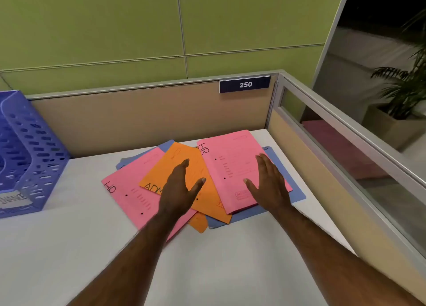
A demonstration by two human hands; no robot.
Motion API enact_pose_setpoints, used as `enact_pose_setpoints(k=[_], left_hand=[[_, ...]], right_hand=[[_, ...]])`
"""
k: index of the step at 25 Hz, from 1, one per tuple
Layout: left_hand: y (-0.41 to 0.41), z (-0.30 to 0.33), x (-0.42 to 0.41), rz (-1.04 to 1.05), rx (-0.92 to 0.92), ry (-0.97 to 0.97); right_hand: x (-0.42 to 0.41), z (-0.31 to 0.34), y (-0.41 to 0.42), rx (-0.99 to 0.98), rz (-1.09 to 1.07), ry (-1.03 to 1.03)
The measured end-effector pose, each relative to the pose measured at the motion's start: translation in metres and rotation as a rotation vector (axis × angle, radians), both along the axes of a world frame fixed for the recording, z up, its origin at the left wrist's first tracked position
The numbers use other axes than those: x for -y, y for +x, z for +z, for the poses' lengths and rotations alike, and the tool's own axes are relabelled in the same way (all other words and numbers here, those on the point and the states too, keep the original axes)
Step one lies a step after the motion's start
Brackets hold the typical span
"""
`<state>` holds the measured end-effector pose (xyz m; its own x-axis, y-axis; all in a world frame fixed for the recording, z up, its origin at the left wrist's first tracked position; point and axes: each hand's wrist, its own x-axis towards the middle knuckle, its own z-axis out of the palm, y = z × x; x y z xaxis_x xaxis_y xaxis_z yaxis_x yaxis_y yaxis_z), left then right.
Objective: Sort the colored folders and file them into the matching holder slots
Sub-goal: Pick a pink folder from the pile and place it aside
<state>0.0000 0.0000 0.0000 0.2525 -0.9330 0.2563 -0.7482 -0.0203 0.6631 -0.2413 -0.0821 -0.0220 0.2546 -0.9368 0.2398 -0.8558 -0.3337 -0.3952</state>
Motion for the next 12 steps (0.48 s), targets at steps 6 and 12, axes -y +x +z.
enact_pose_setpoints(k=[6, 12], left_hand=[[-0.028, -0.021, 0.041, 0.04, -0.469, 0.388], [-0.038, -0.05, 0.063, 0.059, -0.651, 0.562]], right_hand=[[0.033, -0.029, -0.041, 0.132, -0.126, 0.176], [0.055, -0.054, -0.064, 0.148, -0.185, 0.3]])
